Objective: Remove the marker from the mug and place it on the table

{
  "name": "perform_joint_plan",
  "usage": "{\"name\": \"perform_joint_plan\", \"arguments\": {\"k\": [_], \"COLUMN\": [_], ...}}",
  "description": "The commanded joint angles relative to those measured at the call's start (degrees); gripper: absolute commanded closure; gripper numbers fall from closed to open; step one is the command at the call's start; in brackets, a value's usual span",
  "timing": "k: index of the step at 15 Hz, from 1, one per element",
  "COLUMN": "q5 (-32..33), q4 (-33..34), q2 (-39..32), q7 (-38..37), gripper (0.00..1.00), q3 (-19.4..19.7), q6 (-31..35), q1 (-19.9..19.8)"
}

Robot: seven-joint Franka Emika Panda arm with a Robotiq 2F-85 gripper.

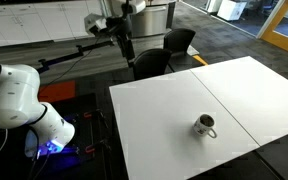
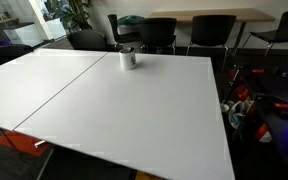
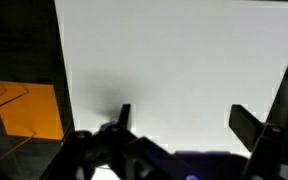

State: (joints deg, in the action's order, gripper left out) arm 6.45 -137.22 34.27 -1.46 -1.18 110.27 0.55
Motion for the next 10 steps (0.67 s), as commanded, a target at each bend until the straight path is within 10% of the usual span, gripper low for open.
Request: {"name": "perform_joint_plan", "arguments": {"k": [1, 10], "q5": [2.0, 2.6], "q4": [1.3, 7.5], "q2": [-4.6, -18.1], "q7": [0.9, 1.7], "gripper": [0.00, 0.00], "q3": [1.2, 4.8], "q6": [6.6, 18.3], "q1": [-1.6, -4.9]}}
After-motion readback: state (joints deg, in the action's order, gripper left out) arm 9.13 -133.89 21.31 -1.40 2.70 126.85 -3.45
